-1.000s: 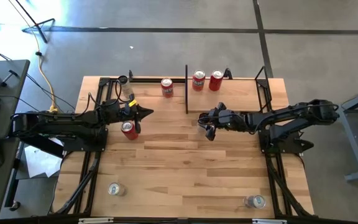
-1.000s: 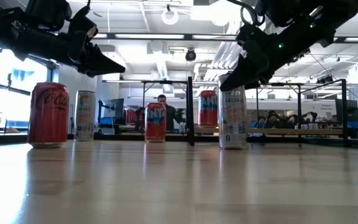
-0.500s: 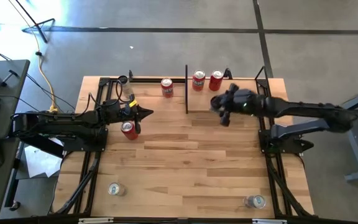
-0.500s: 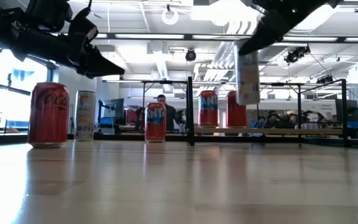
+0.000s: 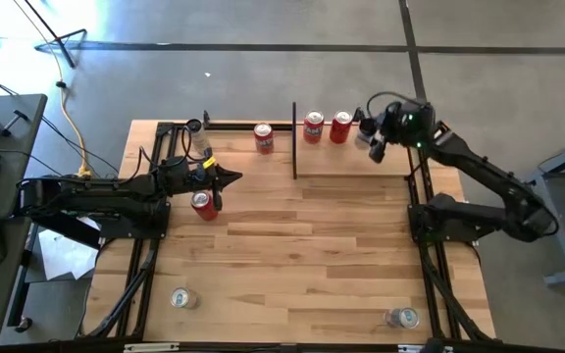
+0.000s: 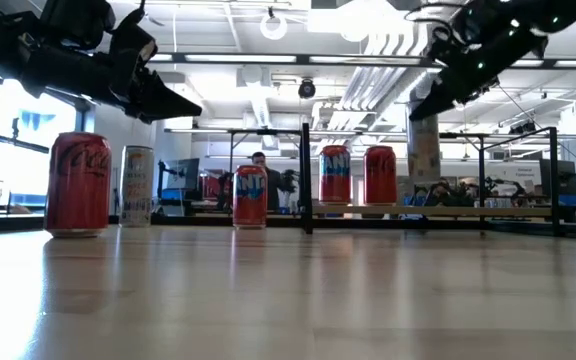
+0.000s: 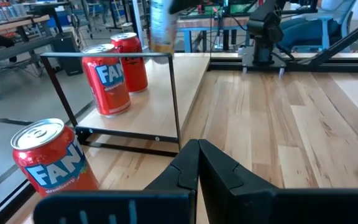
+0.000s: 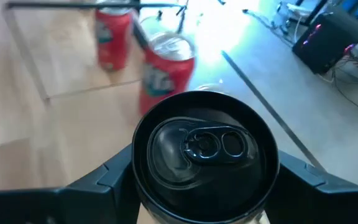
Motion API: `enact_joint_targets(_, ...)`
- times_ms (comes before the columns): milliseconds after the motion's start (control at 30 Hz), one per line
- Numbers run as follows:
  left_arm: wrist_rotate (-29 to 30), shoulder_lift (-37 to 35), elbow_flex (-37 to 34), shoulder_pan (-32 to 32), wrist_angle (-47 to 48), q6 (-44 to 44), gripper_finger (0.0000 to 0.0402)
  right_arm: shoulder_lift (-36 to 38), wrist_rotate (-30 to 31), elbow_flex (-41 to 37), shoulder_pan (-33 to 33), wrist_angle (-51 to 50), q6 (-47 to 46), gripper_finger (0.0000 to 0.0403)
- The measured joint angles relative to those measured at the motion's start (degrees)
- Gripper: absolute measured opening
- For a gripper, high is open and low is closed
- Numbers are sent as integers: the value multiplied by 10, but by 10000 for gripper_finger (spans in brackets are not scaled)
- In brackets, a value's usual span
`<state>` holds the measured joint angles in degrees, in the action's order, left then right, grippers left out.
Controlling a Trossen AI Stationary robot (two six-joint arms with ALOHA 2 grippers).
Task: Place canned beverage on shelf
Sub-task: Put the right white yellow soda can on the shelf
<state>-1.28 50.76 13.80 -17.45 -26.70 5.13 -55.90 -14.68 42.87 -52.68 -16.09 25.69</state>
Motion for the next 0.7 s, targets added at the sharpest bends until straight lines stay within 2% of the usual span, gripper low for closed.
enact_joint_targets(133, 0, 0, 0, 0, 1, 0, 0, -51, -23, 0, -45, 41, -2, 237)
enact_joint_targets(367, 0, 0, 0, 0, 6, 0, 0, -126, -37, 0, -72, 91, -3, 237)
enact_joint_targets(700, 0, 0, 0, 0, 10, 1, 0, -136, -60, 0, -101, 107, -17, 237)
